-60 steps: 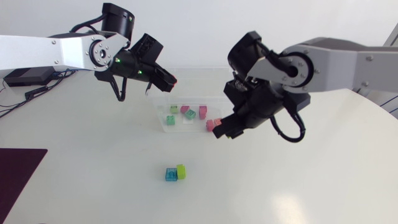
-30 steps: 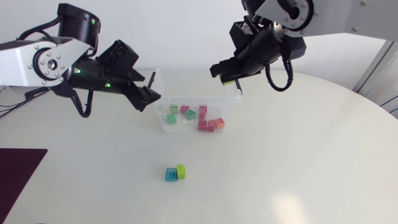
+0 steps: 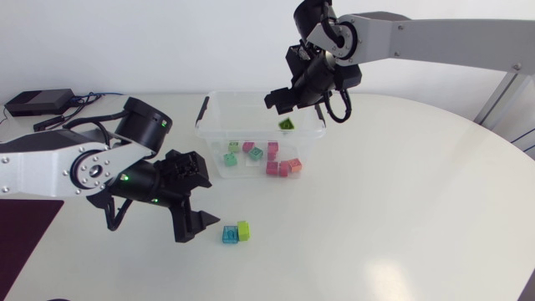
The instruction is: Pick up the duplo bricks and place them in the container
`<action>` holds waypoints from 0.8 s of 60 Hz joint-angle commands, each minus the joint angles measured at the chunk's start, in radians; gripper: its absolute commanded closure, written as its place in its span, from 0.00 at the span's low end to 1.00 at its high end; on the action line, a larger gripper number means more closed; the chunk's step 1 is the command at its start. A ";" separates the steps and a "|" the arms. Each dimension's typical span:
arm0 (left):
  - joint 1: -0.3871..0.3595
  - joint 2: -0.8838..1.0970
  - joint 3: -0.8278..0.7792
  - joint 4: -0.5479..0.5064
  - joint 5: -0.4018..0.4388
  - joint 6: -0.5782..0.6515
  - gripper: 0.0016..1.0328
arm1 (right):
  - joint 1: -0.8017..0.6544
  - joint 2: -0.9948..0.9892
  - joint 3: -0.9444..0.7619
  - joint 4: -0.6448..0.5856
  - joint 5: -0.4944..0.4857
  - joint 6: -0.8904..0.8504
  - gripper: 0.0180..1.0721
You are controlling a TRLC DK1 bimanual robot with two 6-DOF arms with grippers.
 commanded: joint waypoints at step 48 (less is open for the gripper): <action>-0.167 0.327 0.086 0.008 -0.115 0.130 0.12 | 0.252 -0.467 -0.654 0.043 0.069 -0.165 0.06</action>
